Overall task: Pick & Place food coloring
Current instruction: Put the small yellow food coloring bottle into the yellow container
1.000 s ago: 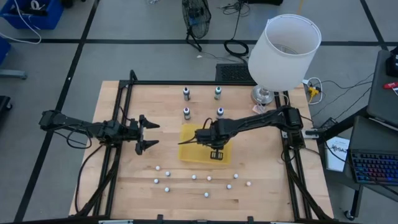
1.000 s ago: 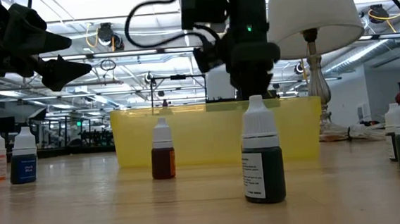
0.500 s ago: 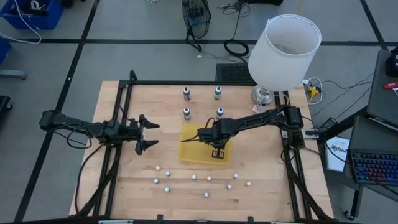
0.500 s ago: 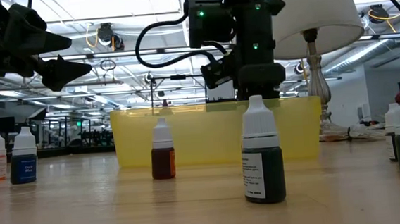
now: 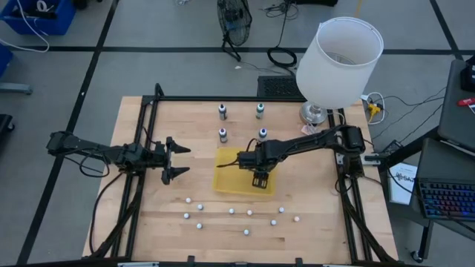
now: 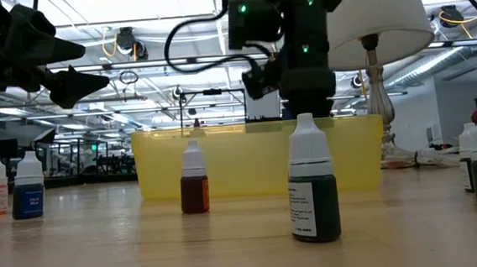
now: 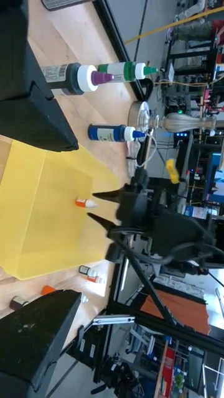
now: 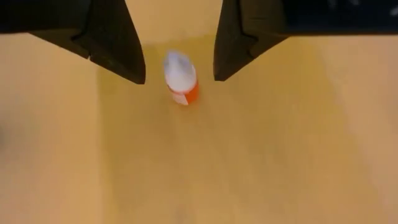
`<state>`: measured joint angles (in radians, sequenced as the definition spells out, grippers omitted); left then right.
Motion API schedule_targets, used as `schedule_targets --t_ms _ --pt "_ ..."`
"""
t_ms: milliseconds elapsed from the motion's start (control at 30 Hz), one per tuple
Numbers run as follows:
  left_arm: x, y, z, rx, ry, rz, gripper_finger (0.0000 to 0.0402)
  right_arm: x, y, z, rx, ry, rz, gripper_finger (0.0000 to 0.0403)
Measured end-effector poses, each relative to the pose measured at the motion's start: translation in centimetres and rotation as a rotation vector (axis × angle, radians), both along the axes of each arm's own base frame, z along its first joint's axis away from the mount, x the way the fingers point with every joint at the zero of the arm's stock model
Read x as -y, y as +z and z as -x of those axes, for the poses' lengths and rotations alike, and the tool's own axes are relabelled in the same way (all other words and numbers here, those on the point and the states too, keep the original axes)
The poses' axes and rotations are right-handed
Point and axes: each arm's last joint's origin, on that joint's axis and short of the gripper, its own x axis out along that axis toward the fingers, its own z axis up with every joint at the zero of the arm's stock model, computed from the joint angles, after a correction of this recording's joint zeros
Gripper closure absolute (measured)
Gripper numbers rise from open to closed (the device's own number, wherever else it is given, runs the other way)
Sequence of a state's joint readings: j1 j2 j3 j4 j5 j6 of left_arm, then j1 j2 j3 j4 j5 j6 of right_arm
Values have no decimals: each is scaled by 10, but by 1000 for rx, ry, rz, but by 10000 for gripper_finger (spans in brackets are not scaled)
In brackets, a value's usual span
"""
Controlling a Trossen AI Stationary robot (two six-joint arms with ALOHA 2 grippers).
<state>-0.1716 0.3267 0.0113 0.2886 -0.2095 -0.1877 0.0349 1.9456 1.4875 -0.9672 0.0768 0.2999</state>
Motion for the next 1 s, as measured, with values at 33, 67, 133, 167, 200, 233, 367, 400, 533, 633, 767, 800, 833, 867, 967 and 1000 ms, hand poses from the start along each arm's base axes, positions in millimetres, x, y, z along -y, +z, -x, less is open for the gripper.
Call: schedule_targets --t_ms 33,67,133,167,200,233,367,400,533,633,767,800,833,867,967,1000 --pt "0 0 0 0 0 0 23 0 6 3 6 -13 -2 228" --pt "0 0 0 -1 0 0 23 -1 12 6 14 -29 -3 230" --pt "0 0 0 0 0 0 23 -4 28 14 23 -73 -7 234" --pt "0 0 0 0 0 0 23 -7 35 20 23 -99 -11 235" --pt "0 0 0 0 0 0 23 -12 44 26 16 -129 -19 236" --pt "0 0 0 0 0 0 23 -18 51 34 1 -160 -36 236" --pt "0 0 0 0 0 0 23 -50 74 64 -35 -280 -67 235" --pt "0 0 0 0 0 0 23 -59 77 72 -35 -304 -69 235" --pt "0 0 0 0 0 0 23 -93 76 98 -47 -415 -95 234" --pt "0 0 0 0 1 0 23 -117 67 113 -102 -483 -110 234" --pt "0 0 0 0 0 0 23 -143 51 125 -89 -522 -132 234" --pt "0 0 0 0 0 0 23 -148 47 126 -73 -524 -147 234" --pt "0 0 0 0 0 0 23 -153 46 127 -54 -523 -161 234" --pt "0 0 0 0 0 0 23 -157 44 128 -35 -528 -173 234" --pt "0 0 0 0 1 0 23 -166 34 129 29 -538 -199 234" --pt "0 0 0 0 0 0 23 -168 31 130 40 -539 -211 234"
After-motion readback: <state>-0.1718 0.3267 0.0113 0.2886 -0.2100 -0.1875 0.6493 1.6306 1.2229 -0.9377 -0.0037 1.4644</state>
